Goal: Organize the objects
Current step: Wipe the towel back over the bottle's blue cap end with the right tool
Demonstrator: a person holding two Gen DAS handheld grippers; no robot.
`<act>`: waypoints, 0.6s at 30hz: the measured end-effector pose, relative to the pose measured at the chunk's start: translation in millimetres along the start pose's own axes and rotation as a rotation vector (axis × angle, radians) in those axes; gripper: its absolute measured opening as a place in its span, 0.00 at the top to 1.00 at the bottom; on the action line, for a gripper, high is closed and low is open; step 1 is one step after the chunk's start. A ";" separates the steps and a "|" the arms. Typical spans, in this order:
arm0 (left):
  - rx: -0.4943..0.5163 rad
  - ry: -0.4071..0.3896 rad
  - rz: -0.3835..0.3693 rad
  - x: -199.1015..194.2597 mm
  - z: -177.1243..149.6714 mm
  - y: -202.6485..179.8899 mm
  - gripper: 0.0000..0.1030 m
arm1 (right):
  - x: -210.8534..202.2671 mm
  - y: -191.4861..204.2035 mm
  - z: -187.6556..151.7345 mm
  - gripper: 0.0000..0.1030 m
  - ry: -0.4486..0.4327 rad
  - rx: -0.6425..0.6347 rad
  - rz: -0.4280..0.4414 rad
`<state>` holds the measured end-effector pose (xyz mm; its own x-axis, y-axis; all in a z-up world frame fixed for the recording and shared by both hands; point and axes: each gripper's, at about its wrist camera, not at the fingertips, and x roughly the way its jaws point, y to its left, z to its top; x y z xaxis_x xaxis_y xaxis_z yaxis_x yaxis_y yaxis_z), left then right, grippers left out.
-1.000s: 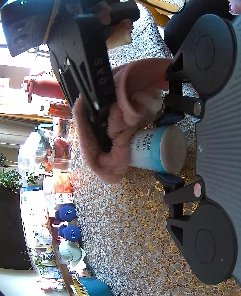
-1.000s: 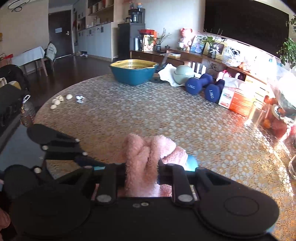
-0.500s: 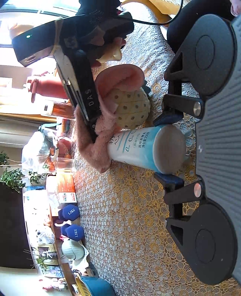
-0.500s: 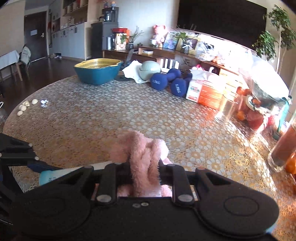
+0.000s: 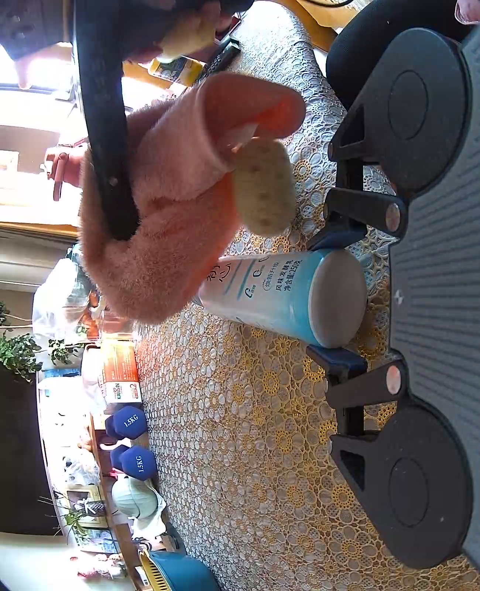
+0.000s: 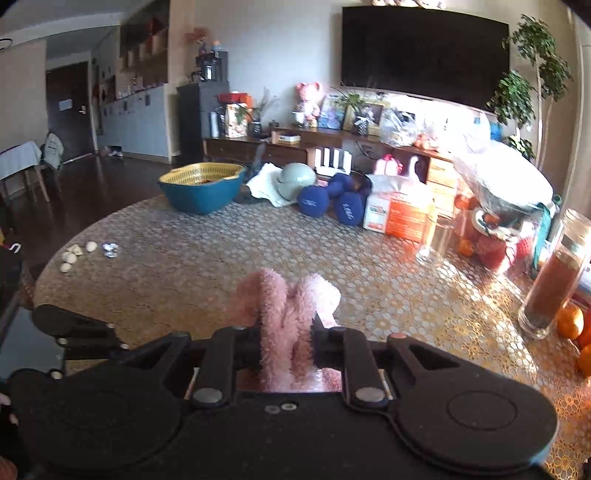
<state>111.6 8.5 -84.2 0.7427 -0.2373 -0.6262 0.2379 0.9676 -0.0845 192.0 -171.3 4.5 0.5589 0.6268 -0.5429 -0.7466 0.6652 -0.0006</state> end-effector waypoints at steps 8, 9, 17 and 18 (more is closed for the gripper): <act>0.004 0.002 0.001 -0.8 -0.4 -0.6 0.48 | -7.7 63.8 -3.2 0.82 0.005 -0.166 0.231; 0.006 0.002 0.002 -0.8 -0.3 -0.9 0.48 | -4.1 68.9 -6.1 0.82 0.023 -0.175 0.255; 0.008 0.005 0.005 -1.1 0.1 -1.6 0.48 | 22.2 67.9 -15.2 0.81 0.108 -0.133 0.255; 0.008 0.005 0.004 -1.2 0.1 -1.5 0.48 | 23.8 66.7 -16.0 0.81 0.110 -0.136 0.248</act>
<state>110.5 7.3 -83.3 0.7404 -0.2326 -0.6307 0.2396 0.9679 -0.0757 149.8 -118.5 -21.9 0.3169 0.7109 -0.6279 -0.9011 0.4323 0.0346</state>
